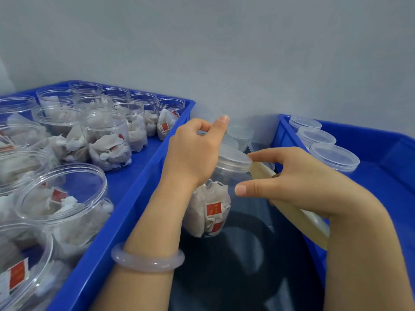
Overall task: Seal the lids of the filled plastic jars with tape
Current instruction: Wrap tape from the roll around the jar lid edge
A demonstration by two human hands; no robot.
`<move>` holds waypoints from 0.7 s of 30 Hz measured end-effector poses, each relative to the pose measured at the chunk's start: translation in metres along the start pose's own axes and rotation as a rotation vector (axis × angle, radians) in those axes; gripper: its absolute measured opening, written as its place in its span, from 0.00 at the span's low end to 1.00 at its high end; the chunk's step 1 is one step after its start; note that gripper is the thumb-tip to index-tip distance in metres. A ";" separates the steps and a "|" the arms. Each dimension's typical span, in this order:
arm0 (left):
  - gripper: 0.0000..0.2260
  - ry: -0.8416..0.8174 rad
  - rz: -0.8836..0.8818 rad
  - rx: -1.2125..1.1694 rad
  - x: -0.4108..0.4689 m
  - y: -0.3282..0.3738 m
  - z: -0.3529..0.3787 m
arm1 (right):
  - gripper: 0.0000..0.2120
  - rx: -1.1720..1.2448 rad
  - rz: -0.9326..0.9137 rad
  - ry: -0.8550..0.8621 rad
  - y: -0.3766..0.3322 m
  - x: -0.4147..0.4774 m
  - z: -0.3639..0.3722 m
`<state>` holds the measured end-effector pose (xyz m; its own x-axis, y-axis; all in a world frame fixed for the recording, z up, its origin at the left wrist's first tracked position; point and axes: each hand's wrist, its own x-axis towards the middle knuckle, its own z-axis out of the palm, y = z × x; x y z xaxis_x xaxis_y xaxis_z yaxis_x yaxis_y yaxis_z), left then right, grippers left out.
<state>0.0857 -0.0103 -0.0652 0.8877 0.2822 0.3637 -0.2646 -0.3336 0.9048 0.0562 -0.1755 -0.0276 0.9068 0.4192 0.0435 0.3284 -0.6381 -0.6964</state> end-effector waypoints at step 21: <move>0.28 -0.094 -0.162 -0.174 -0.003 0.002 0.000 | 0.25 0.120 0.037 0.117 0.013 0.014 0.011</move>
<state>0.0827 -0.0114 -0.0639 0.9529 0.2319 0.1955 -0.1693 -0.1285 0.9772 0.0705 -0.1708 -0.0443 0.9447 0.3141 0.0947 0.2666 -0.5668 -0.7796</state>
